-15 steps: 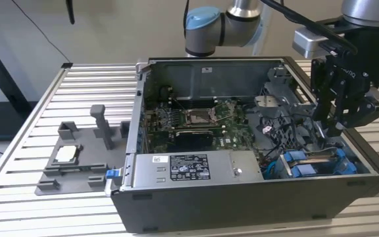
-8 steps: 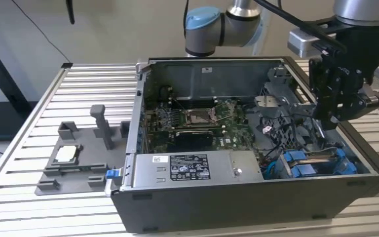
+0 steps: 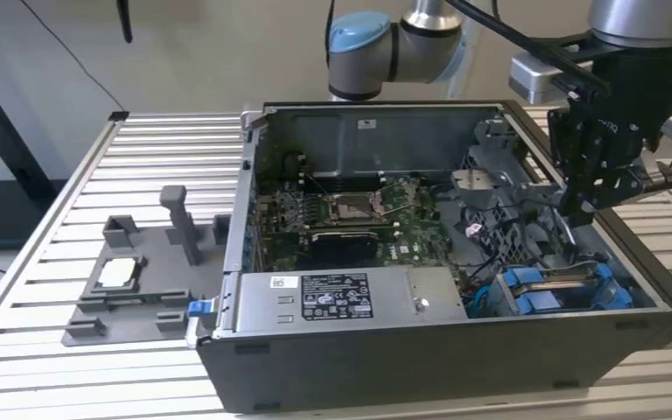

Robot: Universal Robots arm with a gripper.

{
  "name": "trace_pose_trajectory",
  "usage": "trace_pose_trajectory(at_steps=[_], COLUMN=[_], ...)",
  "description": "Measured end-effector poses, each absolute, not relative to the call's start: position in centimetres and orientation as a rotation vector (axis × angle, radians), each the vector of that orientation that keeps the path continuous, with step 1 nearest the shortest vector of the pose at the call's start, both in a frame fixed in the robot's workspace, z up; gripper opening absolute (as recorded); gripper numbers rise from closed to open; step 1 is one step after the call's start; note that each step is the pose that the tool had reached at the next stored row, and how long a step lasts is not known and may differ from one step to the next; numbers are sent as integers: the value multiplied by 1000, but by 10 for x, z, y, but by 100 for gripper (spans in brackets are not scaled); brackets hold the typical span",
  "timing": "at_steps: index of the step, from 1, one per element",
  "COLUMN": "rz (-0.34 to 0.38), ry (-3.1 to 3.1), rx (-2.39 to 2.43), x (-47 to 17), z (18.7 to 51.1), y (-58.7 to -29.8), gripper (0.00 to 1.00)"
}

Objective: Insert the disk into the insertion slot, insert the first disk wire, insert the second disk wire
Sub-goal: 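Insert the first disk wire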

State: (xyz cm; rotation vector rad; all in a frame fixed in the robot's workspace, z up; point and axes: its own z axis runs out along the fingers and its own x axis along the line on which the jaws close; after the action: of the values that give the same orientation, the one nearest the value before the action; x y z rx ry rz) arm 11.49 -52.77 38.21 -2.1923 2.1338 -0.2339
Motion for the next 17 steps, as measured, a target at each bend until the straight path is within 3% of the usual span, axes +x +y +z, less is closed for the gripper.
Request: trace_pose_trajectory(at_steps=[7, 17], rz=[-225, -157], ry=[2139, 2171], rx=[-2197, -2233], x=[117, 130], z=[382, 376], y=[-528, -533], gripper=[20, 20])
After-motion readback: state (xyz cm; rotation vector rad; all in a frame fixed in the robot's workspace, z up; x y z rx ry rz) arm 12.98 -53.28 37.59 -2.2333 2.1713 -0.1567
